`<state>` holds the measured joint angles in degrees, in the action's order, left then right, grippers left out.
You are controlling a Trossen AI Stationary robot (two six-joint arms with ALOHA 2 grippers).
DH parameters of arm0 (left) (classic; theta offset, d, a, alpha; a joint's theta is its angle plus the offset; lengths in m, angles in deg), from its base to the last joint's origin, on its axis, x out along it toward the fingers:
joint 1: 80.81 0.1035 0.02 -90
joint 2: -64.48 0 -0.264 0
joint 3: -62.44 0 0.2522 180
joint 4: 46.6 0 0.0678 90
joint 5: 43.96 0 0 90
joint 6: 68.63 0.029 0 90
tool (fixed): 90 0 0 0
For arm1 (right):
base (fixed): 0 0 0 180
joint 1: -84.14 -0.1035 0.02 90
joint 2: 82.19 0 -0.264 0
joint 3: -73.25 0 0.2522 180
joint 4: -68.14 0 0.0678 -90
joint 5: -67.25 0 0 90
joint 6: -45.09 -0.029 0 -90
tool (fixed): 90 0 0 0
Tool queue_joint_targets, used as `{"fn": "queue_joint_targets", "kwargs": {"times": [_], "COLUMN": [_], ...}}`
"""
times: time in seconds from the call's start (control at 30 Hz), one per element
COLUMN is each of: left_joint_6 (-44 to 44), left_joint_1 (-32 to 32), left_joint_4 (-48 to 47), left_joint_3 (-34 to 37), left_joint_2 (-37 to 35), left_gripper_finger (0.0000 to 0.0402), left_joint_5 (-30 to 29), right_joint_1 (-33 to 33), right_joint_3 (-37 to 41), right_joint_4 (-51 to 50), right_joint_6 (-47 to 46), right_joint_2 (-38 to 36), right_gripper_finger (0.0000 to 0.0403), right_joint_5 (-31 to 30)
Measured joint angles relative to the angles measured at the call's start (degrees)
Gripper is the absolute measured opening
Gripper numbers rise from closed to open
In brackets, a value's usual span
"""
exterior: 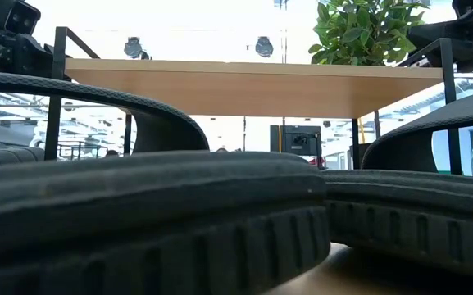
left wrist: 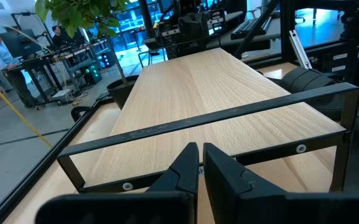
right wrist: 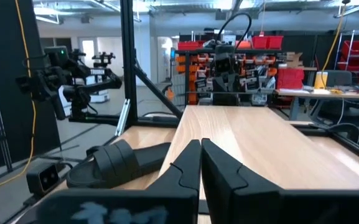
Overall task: Pick and place slides into the shelf
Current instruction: Put the bottom left black slide on the shelf
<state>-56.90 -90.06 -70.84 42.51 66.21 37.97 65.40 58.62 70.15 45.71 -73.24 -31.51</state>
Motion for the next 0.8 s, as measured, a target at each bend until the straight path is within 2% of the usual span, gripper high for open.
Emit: {"fn": "queue_joint_targets", "kwargs": {"times": [0.17,0.3,0.5,0.63,0.8], "left_joint_6": [0.0,0.0,0.0,0.0,0.0], "left_joint_1": [0.0,0.0,0.0,0.0,0.0], "left_joint_4": [0.0,0.0,0.0,0.0,0.1], "left_joint_3": [0.0,0.0,0.0,0.0,0.0], "left_joint_2": [0.0,0.0,0.0,0.0,0.0], "left_gripper_finger": [0.0026,0.0026,0.0026,0.0026,0.0026], "left_joint_5": [0.0,0.0,0.0,0.0,0.0], "right_joint_1": [0.0,0.0,0.0,0.0,0.0], "right_joint_3": [0.0,0.0,0.0,0.0,0.0], "right_joint_4": [0.6,5.1,10.7,11.2,13.9], "right_joint_6": [1.1,4.9,5.1,9.3,9.8], "right_joint_2": [0.0,0.0,0.0,0.0,0.0], "right_gripper_finger": [0.0004,0.0004,0.0004,0.0004,0.0004], "right_joint_5": [0.0,0.0,0.1,4.3,10.9]}}
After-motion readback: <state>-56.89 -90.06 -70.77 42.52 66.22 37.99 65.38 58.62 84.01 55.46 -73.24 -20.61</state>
